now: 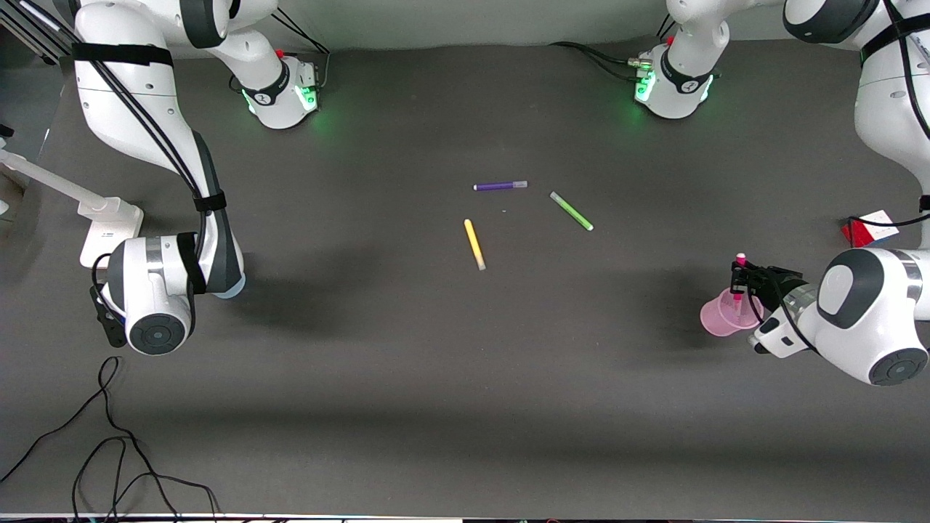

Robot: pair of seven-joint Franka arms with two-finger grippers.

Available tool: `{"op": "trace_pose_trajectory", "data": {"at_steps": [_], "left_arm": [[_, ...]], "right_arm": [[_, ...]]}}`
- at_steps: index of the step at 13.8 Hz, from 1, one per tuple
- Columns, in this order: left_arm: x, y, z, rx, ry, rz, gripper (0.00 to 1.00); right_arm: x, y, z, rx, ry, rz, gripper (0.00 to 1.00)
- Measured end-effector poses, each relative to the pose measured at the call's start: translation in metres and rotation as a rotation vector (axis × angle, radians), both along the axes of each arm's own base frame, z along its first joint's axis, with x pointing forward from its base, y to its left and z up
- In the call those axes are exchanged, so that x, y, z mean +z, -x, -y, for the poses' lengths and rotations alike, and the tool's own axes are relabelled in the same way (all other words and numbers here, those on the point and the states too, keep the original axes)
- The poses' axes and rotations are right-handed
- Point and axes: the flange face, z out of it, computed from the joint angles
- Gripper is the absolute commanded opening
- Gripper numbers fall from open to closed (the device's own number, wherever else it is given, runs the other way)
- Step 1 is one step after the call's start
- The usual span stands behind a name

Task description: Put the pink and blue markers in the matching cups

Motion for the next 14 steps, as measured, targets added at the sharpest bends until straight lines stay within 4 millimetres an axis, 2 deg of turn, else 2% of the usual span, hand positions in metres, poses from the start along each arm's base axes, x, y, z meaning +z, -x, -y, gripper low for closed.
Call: {"op": "trace_pose_trajectory", "data": {"at_steps": [2,3,4,5,6,7,8,12,13,14], "left_arm": [[0.005,-0.003,-0.002,-0.002,-0.008,0.013,1.0],[0.008,-0.006,-0.003,-0.004,-0.016,0.023,1.0],[0.014,-0.009,-0.003,-0.009,-0.025,0.037,1.0],[0.021,-0.013,-0.003,-0.016,-0.037,0.056,1.0],[0.03,-0.018,-0.004,-0.02,-0.051,0.08,1.0],[0.042,-0.023,-0.006,-0.023,-0.065,0.101,1.0],[0.057,-0.025,-0.007,-0.023,-0.074,0.114,1.0],[0.122,-0.024,-0.001,-0.031,-0.09,0.203,1.0],[0.141,-0.022,0.005,-0.039,-0.092,0.234,1.0],[0.161,-0.019,0.012,-0.049,-0.091,0.268,1.0]], "right_arm": [[0.0,0.0,0.0,-0.002,0.002,0.002,0.22],[0.0,0.0,0.0,-0.003,0.002,0.002,0.43],[0.0,0.0,0.0,-0.003,0.003,0.002,0.53],[0.0,0.0,-0.001,-0.003,0.003,0.002,0.76],[0.0,0.0,-0.001,-0.002,0.003,0.003,0.78],[0.0,0.0,-0.003,0.0,0.003,0.003,0.93],[0.0,0.0,-0.005,0.004,0.003,0.004,0.99],[0.01,-0.002,-0.008,0.012,-0.002,0.018,1.0],[0.02,-0.004,-0.007,0.027,-0.013,0.022,1.0],[0.038,-0.005,-0.003,0.055,-0.039,0.021,1.0]]}}
